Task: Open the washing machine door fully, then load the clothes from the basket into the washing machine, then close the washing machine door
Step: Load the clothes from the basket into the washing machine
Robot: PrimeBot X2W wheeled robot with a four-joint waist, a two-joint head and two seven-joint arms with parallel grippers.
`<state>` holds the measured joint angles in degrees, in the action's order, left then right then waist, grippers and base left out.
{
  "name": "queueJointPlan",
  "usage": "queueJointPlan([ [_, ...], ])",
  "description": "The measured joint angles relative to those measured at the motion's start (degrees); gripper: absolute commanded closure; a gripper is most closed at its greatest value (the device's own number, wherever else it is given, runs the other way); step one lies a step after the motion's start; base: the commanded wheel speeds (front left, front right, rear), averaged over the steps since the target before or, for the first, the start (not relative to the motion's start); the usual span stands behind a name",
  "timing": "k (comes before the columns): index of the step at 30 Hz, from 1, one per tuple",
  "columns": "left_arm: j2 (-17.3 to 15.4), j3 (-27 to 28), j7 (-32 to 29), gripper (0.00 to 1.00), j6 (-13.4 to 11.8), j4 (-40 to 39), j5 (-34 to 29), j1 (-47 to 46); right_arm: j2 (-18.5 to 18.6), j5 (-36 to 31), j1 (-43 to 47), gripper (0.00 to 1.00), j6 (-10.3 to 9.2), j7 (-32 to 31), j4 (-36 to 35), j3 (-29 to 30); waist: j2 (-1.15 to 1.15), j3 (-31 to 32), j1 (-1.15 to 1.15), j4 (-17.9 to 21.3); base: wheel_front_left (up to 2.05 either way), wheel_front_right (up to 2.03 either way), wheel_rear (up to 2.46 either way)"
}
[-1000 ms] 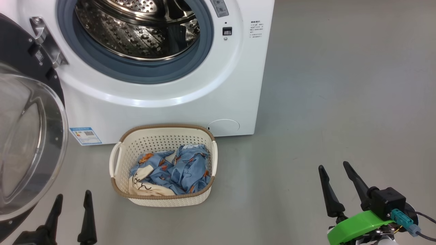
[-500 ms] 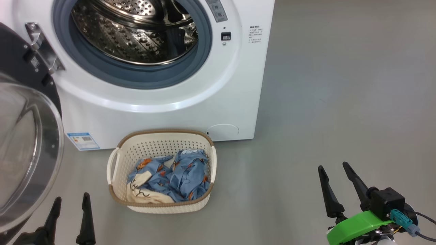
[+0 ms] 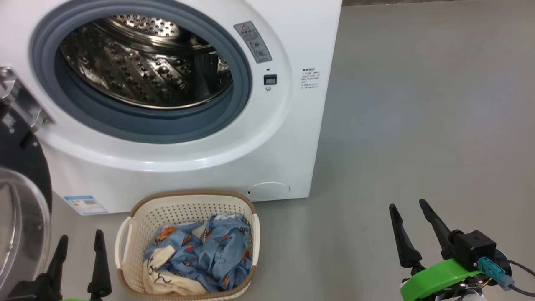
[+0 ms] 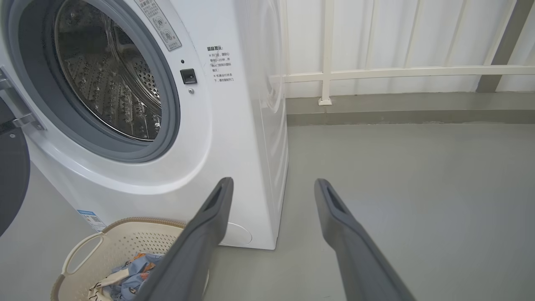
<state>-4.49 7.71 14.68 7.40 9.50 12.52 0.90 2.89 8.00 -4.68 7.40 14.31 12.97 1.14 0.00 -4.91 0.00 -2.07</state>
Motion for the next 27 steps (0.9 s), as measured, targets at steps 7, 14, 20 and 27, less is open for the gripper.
queueJointPlan([
  [7, 0.1, 0.0, 0.0, 0.0, 0.0, 0.0, -0.2, 0.0, 0.0, 0.3, 0.0, 0.0, 0.0, 0.0, 0.0, 0.1, 0.0, -0.1, 0.0, 0.1, 0.37, -0.37, 0.0],
  [14, 0.1, -1.2, 0.0, 0.0, 0.0, 0.0, -0.2, 0.0, 0.0, 0.3, 0.0, 0.0, 0.0, 0.0, 0.0, 0.1, 0.0, -0.4, 0.0, 0.2, 0.0, 0.0, 0.0],
  [20, 0.1, -1.6, 0.0, 0.0, 0.0, 0.0, -0.2, 0.1, 0.0, 0.3, 0.0, 0.0, 0.0, 0.0, 0.0, 0.1, 0.0, -0.5, 0.0, 0.2, 0.0, 0.0, 0.0],
  [27, 0.1, -1.5, 0.0, 0.0, 0.0, 0.0, -0.2, 0.3, 0.0, 0.3, 0.0, 0.0, 0.0, 0.0, 0.0, 0.1, 0.0, -0.7, 0.0, 0.5, 0.0, 0.0, 0.0],
])
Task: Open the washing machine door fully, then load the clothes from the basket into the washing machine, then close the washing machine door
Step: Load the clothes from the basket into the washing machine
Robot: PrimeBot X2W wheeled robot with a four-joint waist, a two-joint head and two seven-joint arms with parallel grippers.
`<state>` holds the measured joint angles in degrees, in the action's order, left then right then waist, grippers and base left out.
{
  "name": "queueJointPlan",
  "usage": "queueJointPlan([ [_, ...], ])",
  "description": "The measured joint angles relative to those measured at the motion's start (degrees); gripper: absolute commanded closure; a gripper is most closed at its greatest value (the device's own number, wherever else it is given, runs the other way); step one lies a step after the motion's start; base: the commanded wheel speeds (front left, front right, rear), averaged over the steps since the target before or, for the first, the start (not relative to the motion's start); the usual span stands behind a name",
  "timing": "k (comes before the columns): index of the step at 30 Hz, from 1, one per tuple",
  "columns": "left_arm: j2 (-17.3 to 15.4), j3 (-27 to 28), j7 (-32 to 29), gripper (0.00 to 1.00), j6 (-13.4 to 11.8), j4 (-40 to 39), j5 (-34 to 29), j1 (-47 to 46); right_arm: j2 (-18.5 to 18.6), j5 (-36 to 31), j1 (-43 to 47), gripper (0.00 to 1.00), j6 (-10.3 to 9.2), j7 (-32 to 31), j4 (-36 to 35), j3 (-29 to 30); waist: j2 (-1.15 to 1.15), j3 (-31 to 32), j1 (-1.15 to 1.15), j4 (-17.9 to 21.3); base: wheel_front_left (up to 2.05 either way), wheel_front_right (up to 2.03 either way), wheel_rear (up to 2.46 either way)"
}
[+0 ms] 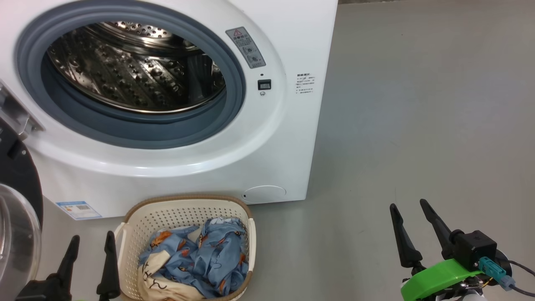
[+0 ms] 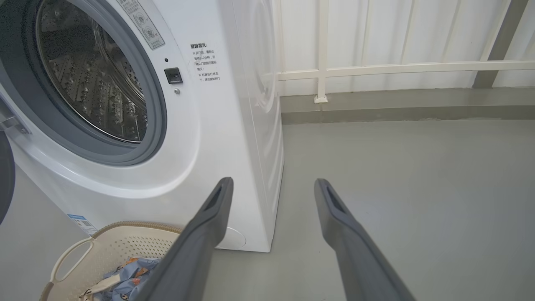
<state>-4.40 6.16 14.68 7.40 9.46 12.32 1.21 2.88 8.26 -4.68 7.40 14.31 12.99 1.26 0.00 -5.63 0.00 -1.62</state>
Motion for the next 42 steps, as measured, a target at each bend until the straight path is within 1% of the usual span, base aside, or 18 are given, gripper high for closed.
queueJointPlan([
  [12, 0.0, 0.0, 0.0, 0.0, 0.0, -0.1, 0.2, 0.0, 0.0, 0.0, 0.0, 0.0, 0.0, 0.0, -0.1, 0.0, 0.0, -0.6, 0.0, -0.2, 0.0, 0.0, 0.0],
  [21, -0.2, -1.2, 0.0, 0.0, 0.0, -0.3, 1.2, -0.1, 0.0, 0.0, 0.0, 0.0, 0.0, 0.0, -0.3, -0.1, 0.0, -3.7, 0.0, -0.3, 0.0, 0.0, 0.0],
  [26, -0.9, -2.3, 0.0, 0.0, 0.0, 0.9, 2.4, -1.1, 0.0, 0.0, -0.1, 0.0, 0.0, 0.0, -0.5, 0.1, 0.0, -5.8, 0.0, -0.2, 0.0, 0.0, 0.0],
  [31, -2.0, -3.0, 0.0, 0.0, 0.0, 2.7, 3.6, -4.1, 0.0, 0.0, -1.0, 0.0, 0.0, 0.0, -0.9, 0.0, 0.0, -8.5, 0.0, 0.1, 0.0, 0.0, 0.0],
  [36, -2.5, -4.2, 0.0, 0.0, 0.0, 5.1, 4.9, -7.0, 0.0, 0.0, -2.6, 0.0, 0.0, 0.0, -1.6, 0.0, 0.0, -11.9, 0.0, 0.5, 0.0, 0.0, 0.0],
  [42, -4.3, -5.9, 0.0, 0.0, 0.0, 7.7, 6.9, -11.3, 0.0, 0.3, -4.8, 0.0, 0.0, 0.0, -2.3, -0.5, 0.0, -16.6, 0.0, 1.3, 0.0, 0.0, 0.0],
])
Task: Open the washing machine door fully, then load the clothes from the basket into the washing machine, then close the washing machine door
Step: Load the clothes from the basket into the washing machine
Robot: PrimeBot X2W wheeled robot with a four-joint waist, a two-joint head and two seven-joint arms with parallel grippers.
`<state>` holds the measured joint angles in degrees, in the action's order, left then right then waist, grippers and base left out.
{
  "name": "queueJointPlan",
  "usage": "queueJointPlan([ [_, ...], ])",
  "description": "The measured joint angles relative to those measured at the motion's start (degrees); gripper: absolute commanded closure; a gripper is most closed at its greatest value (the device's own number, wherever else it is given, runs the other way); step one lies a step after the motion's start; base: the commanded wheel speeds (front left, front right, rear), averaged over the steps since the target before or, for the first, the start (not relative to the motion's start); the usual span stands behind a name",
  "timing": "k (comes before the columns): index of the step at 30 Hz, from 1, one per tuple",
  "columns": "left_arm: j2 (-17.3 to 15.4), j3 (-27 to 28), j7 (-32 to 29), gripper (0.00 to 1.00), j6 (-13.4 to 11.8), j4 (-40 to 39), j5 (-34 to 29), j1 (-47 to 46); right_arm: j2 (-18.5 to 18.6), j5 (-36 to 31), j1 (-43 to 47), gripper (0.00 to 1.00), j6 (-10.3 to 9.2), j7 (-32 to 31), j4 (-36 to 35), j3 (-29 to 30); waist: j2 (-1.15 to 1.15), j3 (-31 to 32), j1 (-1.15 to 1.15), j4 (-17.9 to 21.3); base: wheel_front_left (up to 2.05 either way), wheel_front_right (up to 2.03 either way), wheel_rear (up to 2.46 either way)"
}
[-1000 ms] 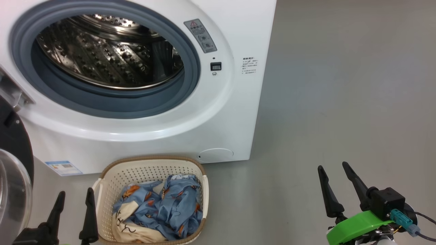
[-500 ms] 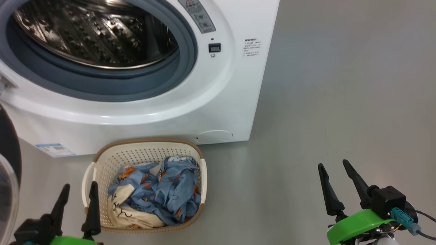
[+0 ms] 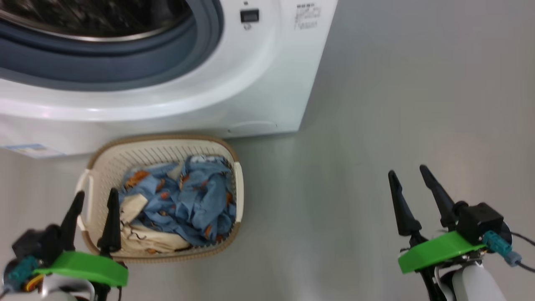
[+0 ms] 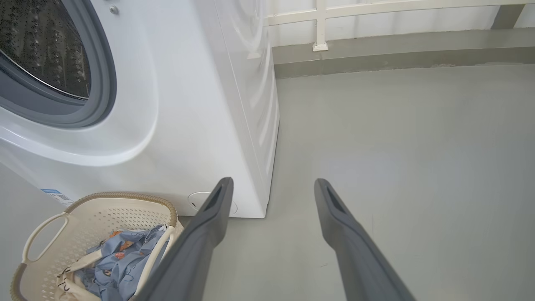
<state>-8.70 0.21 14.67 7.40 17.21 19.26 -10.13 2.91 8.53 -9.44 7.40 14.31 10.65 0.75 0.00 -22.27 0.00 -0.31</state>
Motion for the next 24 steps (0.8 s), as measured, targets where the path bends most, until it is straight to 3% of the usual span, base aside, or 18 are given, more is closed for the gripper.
queueJointPlan([
  [15, -4.6, -2.1, 0.0, 0.0, 0.0, 9.0, 4.3, -9.9, 0.0, 1.4, -4.1, 0.0, 0.0, 0.0, -1.5, -0.5, 0.0, -11.4, 0.0, 2.2, 0.0, 0.0, 0.0],
  [24, -9.3, -6.3, 0.0, 0.0, 0.0, 18.5, 5.8, -17.1, 0.1, 2.4, -6.4, 0.0, 0.0, 0.0, -3.0, -1.6, 0.0, -18.3, 0.0, 3.7, 0.0, 0.0, 0.0],
])
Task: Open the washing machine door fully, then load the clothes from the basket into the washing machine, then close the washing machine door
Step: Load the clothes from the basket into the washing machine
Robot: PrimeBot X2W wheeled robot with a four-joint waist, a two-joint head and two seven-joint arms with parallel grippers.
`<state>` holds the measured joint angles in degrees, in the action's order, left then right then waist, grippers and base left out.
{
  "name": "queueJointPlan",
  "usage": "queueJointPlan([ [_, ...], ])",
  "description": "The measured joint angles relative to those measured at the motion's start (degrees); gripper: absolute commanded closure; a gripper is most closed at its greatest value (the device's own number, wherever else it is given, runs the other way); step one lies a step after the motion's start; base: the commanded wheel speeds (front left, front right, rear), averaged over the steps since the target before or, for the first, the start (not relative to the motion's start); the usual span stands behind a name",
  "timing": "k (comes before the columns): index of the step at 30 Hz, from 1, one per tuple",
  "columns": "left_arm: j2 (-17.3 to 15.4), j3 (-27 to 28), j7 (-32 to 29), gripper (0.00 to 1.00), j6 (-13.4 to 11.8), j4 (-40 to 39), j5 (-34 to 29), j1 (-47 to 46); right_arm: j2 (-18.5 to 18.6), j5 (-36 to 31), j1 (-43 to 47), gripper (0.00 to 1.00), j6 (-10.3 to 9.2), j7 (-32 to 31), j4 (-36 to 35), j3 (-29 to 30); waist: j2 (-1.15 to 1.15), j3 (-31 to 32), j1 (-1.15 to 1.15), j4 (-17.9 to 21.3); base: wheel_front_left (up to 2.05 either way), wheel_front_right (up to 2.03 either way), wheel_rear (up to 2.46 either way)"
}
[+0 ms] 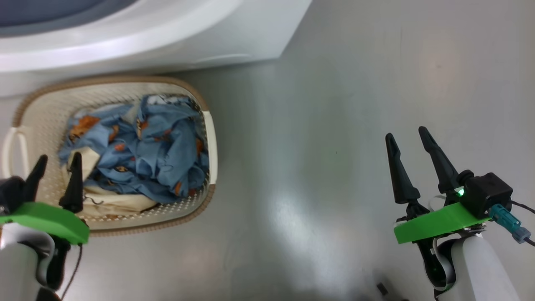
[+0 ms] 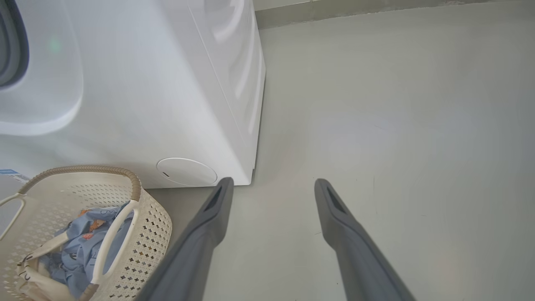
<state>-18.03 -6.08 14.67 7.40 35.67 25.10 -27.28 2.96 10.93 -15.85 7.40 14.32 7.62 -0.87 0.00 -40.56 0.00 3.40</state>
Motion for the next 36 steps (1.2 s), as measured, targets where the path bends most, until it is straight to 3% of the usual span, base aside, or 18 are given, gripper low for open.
queueJointPlan([
  [19, -7.0, -11.5, -0.7, 0.0, 0.0, 18.1, -2.9, -13.0, 0.0, 4.0, -2.0, 0.0, 0.0, 0.0, -1.5, -2.7, 0.0, -9.3, -0.01, 4.1, 0.0, 0.0, 0.0],
  [36, -10.3, -18.2, -8.2, 0.0, -2.1, 27.1, -9.6, -22.1, 0.0, 7.5, -2.1, 0.0, 0.0, 0.0, -1.7, -5.7, 0.0, -13.8, -0.01, 7.5, 0.0, 0.0, 0.0],
])
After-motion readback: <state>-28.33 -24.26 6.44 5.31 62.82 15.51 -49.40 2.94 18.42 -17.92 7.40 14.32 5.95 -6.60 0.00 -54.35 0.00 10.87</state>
